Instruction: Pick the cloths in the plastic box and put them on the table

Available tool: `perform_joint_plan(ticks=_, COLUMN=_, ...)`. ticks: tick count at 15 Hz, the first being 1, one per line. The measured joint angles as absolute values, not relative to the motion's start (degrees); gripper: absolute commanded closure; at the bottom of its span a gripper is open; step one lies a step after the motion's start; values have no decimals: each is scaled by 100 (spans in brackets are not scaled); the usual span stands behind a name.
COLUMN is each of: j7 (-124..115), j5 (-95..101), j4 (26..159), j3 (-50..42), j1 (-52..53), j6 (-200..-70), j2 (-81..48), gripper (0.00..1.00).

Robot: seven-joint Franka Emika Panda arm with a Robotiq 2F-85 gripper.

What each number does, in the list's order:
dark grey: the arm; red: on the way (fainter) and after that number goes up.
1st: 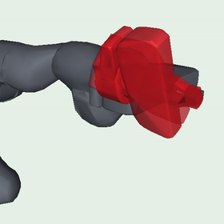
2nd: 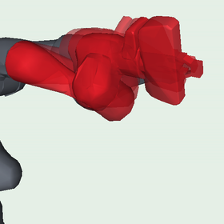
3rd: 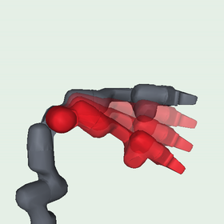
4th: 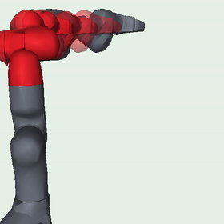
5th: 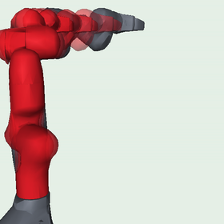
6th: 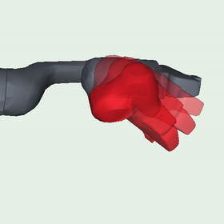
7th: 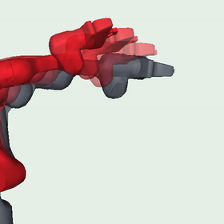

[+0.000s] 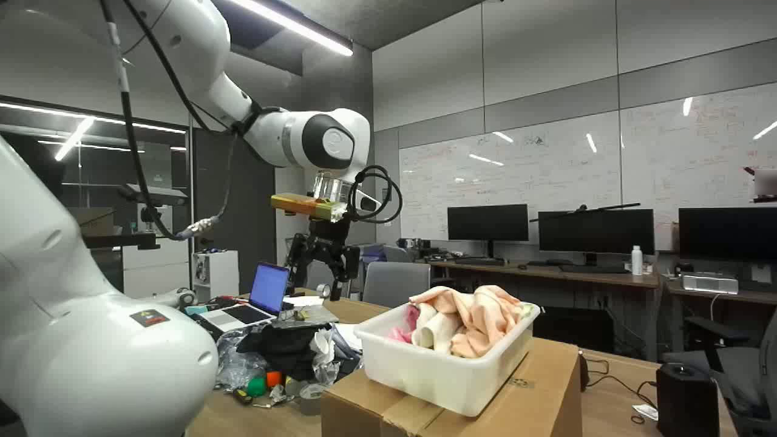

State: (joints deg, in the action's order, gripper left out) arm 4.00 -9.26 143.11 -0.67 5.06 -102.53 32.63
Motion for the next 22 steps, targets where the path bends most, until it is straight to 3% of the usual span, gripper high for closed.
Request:
perform_joint_plan(ticks=7, j7=383, j5=-911, j4=14328, j3=-9, j1=461, j6=-10541, j2=3231, gripper=0)
perform_joint_plan(ticks=16, j7=-357, j5=-242, j4=14342, j3=124, j1=-7, j6=-13246, j2=2808, gripper=0)
perform_joint_plan(ticks=22, j7=-1754, j5=733, j4=14325, j3=514, j1=-657, j6=-14013, j2=2376, gripper=0)
